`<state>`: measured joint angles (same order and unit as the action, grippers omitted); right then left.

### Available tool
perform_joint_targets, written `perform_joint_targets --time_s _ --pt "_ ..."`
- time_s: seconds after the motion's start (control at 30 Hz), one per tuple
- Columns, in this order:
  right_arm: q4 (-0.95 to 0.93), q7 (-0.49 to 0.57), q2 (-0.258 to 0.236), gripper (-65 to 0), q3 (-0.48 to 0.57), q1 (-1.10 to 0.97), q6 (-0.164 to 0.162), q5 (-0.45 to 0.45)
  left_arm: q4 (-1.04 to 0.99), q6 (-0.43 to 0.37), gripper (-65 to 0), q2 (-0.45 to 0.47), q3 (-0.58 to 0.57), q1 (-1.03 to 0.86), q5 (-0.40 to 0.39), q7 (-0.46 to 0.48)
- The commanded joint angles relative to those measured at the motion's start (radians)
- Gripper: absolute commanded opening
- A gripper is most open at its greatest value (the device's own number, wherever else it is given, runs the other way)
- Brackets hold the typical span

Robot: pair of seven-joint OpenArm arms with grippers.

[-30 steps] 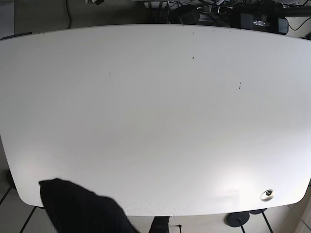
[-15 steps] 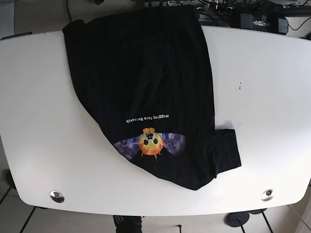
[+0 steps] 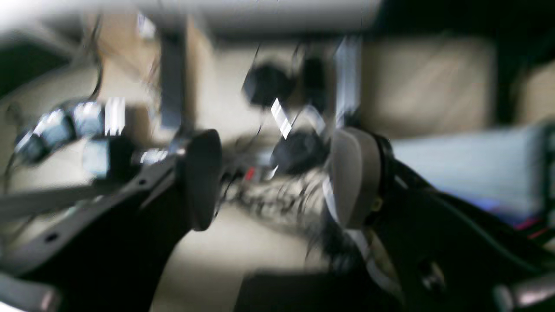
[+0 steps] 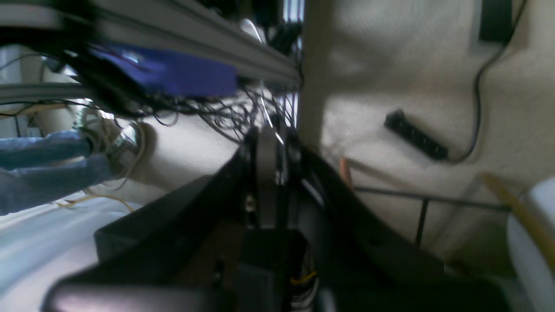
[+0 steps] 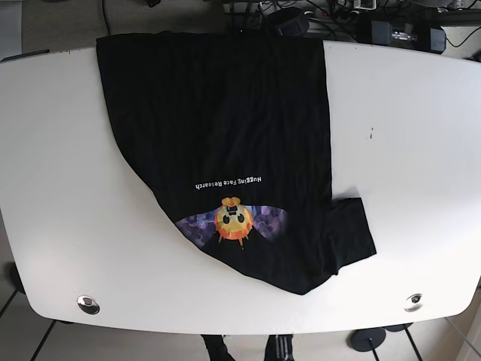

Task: Fold the T-shirt properly
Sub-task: 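Lower both grippers and grasp the black shirt's collar edge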

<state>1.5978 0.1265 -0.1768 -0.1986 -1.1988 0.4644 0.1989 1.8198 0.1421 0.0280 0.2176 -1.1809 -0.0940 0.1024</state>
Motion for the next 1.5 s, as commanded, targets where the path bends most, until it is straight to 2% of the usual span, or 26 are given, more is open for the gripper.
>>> perform_joint_targets --time_s 0.03,0.1,0.2,0.27,0.33,0.37,0.43,0.7,0.83,0.97,1.17,1.33,1.4,1.43,1.47,1.5 --pt "0.105 0.023 0.0 -62.5 -0.042 -0.051 0.004 0.052 0.113 -0.005 -28.3 0.033 0.012 -0.031 -0.111 0.023" --pt "0.189 0.023 -0.01 -62.5 -0.097 -0.066 0.006 0.15 0.174 -0.005 -28.3 0.046 0.035 -0.027 -0.206 0.023" --pt "0.27 0.02 -0.048 -62.5 -0.154 -0.046 0.006 0.242 0.191 -0.005 -27.9 0.046 0.044 0.048 -0.28 0.023" --pt "0.289 0.019 -0.08 -62.5 -0.166 0.006 0.006 0.288 0.186 -0.005 -27.8 0.045 0.036 0.114 -0.281 0.018" --pt "0.292 -0.003 -0.105 -62.5 -0.167 0.073 0.006 0.311 0.183 -0.006 -22.8 0.051 0.01 0.178 -0.277 0.007" --pt "0.298 -0.04 -0.109 -62.5 -0.167 0.126 0.006 0.311 0.183 -0.009 -17.6 0.049 0.009 0.217 -0.277 -0.039" --pt "0.313 -0.113 -0.1 -62.5 -0.167 0.207 0.006 0.308 0.182 -0.009 -14.7 0.046 0.013 0.309 -0.277 -0.131" --pt "0.316 -0.225 -0.097 -62.5 -0.167 0.348 0.006 0.311 0.11 -0.006 -14.7 0.042 0.024 0.635 -0.286 -0.588" --pt "0.319 -0.225 -0.097 -62.5 -0.167 0.376 0.004 0.311 0.019 0.009 -14.9 0.019 0.016 0.732 -0.329 -0.709" --pt "0.321 -0.232 -0.097 -62.5 -0.167 0.388 0.004 0.311 -0.07 0.113 -15.1 0.02 -0.019 0.74 -0.362 -0.714" --pt "0.321 -0.236 -0.097 -62.5 -0.167 0.389 0.003 0.311 -0.173 0.121 -15.1 0.017 -0.033 0.732 -0.369 -0.715" --pt "0.319 -0.236 -0.097 -62.5 -0.164 0.406 0.003 0.311 -0.268 0.121 -15.4 0.02 -0.188 0.769 -0.369 -0.715" --pt "0.319 -0.236 -0.097 -62.5 -0.166 0.408 0.003 0.311 -0.312 0.12 -28.2 0.023 -0.237 0.815 -0.362 -0.715" --pt "0.319 -0.236 -0.097 -62.5 -0.166 0.409 0.003 0.311 -0.329 0.12 -39.0 0.025 -0.255 0.841 -0.364 -0.715" --pt "0.319 -0.236 -0.097 -62.5 -0.167 0.419 0.003 0.311 -0.349 0.118 -57.4 0.026 -0.267 0.872 -0.362 -0.715" --pt "0.319 -0.236 -0.097 -62.5 -0.167 0.428 0.003 0.311 -0.357 0.115 -65.0 0.029 -0.269 0.885 -0.362 -0.722"
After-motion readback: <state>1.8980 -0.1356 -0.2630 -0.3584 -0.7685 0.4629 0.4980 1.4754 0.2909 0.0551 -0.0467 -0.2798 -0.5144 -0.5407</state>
